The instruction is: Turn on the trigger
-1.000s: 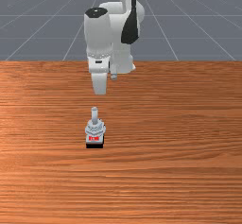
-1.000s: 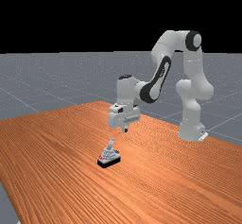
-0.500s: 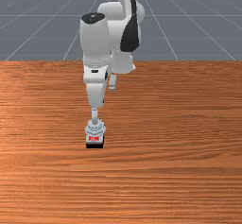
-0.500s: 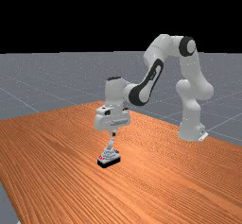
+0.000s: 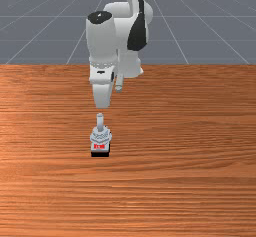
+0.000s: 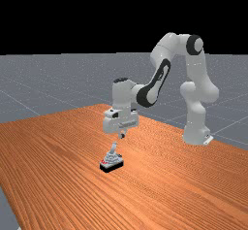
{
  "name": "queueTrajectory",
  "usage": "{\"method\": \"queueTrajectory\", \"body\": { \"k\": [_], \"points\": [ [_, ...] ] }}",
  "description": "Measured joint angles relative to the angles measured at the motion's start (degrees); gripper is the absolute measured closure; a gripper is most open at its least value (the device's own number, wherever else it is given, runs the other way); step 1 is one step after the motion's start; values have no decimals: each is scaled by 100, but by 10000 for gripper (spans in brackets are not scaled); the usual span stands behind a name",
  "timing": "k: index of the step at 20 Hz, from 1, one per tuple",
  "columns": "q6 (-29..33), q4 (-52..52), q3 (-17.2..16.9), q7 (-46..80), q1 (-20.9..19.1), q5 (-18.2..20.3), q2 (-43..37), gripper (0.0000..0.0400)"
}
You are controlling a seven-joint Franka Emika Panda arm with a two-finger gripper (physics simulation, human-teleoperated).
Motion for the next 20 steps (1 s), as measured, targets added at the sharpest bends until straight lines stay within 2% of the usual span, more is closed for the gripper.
{"method": "queueTrajectory", "body": {
  "k": [1, 2, 3, 4, 8, 9, 10, 11, 12, 13, 14, 15, 16, 18, 19, 20],
  "points": [
    [120, -84, 19, -119, -19, 15, -41, 400],
    [77, -117, -154, 391, 169, -551, -70, 400],
    [100, -179, -165, 430, 182, -599, -110, 400],
    [1124, -701, 129, -372, -102, 275, -300, 400],
    [800, -874, 13, -187, -30, 43, -496, 400],
    [69, -568, -27, -56, 1, -106, -391, 400],
    [92, -652, -30, -59, -1, -110, -449, 400],
    [386, -894, 65, -495, -118, 361, -578, 400],
    [384, -963, 75, -582, -139, 449, -628, 400],
    [466, -985, 57, -476, -119, 331, -614, 400],
    [418, -941, 135, -788, -213, 669, -538, 400],
    [446, -929, 175, -905, -260, 793, -465, 400],
    [523, -877, 120, -639, -190, 521, -400, 400],
    [465, -672, 125, -593, -186, 488, -263, 400],
    [634, -708, 59, -379, -107, 257, -265, 400],
    [559, -665, 51, -374, -106, 239, -247, 400]
  ]
}}
